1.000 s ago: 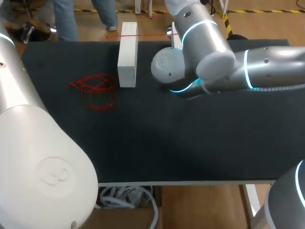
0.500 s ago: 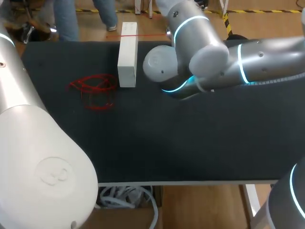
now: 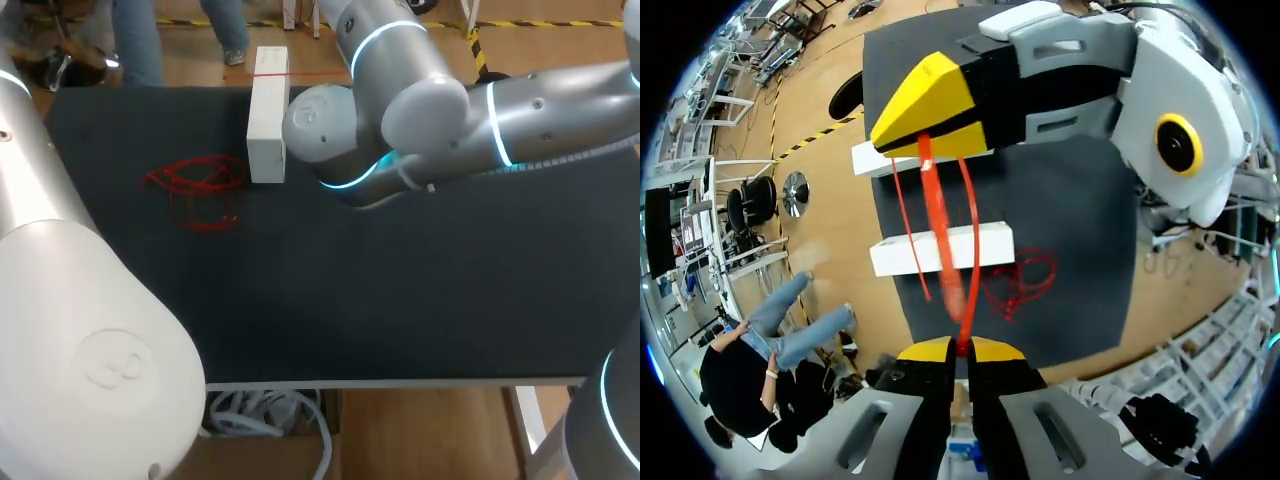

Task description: Grab the tape and strap the tape.

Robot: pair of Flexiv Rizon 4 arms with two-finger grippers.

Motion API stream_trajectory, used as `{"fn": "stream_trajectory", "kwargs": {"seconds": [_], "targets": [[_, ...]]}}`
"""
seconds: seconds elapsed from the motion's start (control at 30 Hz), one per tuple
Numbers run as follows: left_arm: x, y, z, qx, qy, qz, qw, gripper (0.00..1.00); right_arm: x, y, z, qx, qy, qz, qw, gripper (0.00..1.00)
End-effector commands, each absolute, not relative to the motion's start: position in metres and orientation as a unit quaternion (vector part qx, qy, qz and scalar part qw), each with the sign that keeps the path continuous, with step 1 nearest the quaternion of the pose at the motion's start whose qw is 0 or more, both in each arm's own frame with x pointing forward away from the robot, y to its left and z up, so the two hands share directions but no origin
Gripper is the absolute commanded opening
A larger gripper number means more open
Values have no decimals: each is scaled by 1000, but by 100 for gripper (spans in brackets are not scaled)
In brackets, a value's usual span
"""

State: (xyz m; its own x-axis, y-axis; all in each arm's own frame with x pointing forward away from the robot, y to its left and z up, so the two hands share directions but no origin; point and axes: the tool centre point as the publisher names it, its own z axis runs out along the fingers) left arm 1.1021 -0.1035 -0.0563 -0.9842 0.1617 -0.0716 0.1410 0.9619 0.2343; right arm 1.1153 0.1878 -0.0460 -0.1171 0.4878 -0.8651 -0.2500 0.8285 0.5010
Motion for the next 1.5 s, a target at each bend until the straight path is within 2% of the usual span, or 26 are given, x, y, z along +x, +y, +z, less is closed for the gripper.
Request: {"fn": "stream_trajectory", "kwargs": {"seconds": [0.03, 0.87, 1.5], "targets": [[1102, -104, -55, 76, 989, 117, 44, 0, 1110, 177, -40, 66, 718, 270, 638, 0], [1102, -104, -55, 76, 989, 117, 44, 0, 1116, 175, -49, -16, 713, 139, 687, 0], [1102, -104, -55, 76, 989, 117, 44, 0, 1124, 190, -50, -2, 697, 125, 706, 0]]}}
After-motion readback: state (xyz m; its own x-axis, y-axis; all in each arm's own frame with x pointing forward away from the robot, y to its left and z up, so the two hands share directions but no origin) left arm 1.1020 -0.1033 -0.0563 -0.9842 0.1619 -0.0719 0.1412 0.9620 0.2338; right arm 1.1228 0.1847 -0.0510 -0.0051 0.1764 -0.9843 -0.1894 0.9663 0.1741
